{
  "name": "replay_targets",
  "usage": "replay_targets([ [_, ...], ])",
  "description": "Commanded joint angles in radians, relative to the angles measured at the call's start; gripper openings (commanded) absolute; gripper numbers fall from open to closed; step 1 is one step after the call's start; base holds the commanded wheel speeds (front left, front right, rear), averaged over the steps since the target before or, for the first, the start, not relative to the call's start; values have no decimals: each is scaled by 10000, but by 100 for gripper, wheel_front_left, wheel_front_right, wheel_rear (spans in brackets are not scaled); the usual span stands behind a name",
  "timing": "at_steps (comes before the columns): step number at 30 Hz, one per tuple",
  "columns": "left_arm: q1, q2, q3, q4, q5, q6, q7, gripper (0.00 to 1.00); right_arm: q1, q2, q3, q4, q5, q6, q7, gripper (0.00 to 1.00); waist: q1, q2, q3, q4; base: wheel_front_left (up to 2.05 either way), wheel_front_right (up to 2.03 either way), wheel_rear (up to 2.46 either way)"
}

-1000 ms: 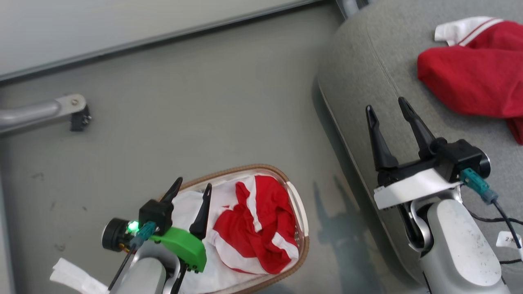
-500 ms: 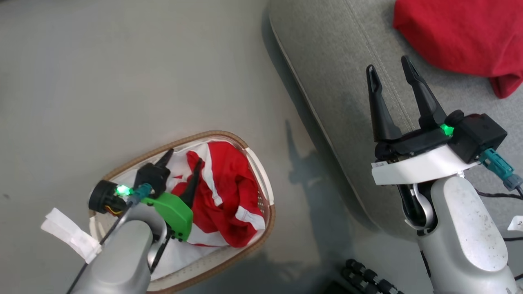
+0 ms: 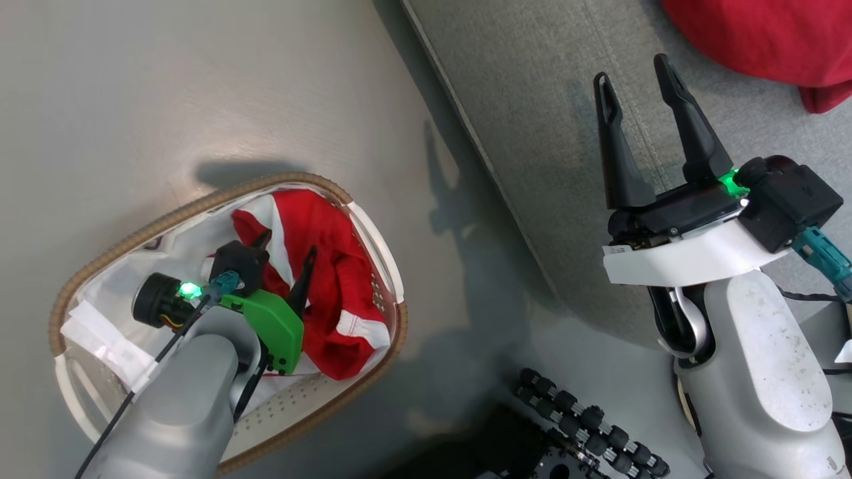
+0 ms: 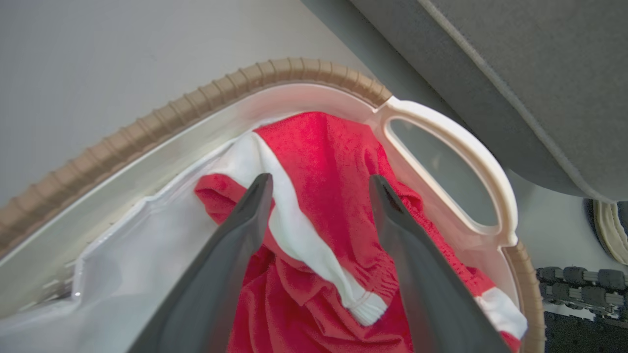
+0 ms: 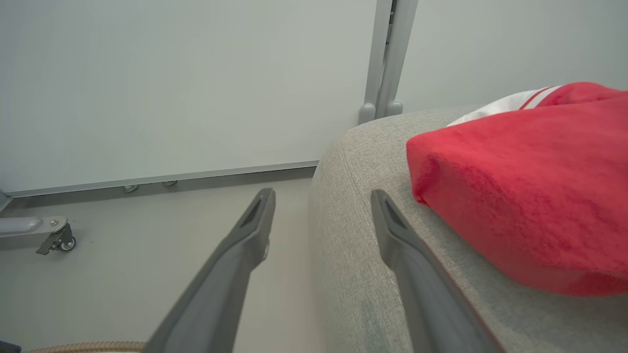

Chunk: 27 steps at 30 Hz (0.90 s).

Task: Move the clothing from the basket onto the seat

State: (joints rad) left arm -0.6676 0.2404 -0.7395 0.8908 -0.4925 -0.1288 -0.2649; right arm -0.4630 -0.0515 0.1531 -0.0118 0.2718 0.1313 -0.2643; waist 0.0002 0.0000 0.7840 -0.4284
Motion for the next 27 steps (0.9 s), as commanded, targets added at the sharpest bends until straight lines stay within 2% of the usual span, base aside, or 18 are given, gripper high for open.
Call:
replay_targets([
  [1,-215,27,-224,153,-226,-32,9,100,-17,3,-72,-63,-88,-10,-2,100,-2,0,472,-221,0,0,0],
  [9,-610,-99,-1445,775,-1486,-32,87,100,206,0,-259,-151,-304,-12,-2,100,-2,0,711,-37,0,0,0],
  [15,-757,147,-2435,982,-2166,-32,257,100,77,-1,-172,-39,-278,-10,-2,100,-2,0,676,-12,0,0,0],
  [16,-760,167,-2595,1035,-2256,-32,312,80,41,-1,-162,-40,-275,-10,-2,100,-2,0,655,-14,0,0,0],
  [18,-793,193,-2925,1007,-2449,-32,384,0,9,-1,-163,-39,-276,-12,-2,100,-2,0,628,-19,0,0,0],
  [23,-868,351,-3406,968,-3052,-32,339,0,-105,-3,-194,54,-238,-12,-2,100,-2,0,468,-79,0,0,0],
  [27,-675,275,-3604,906,-3431,-32,142,0,-22,-3,-284,236,-300,-10,-2,100,-2,0,-77,64,0,0,0],
])
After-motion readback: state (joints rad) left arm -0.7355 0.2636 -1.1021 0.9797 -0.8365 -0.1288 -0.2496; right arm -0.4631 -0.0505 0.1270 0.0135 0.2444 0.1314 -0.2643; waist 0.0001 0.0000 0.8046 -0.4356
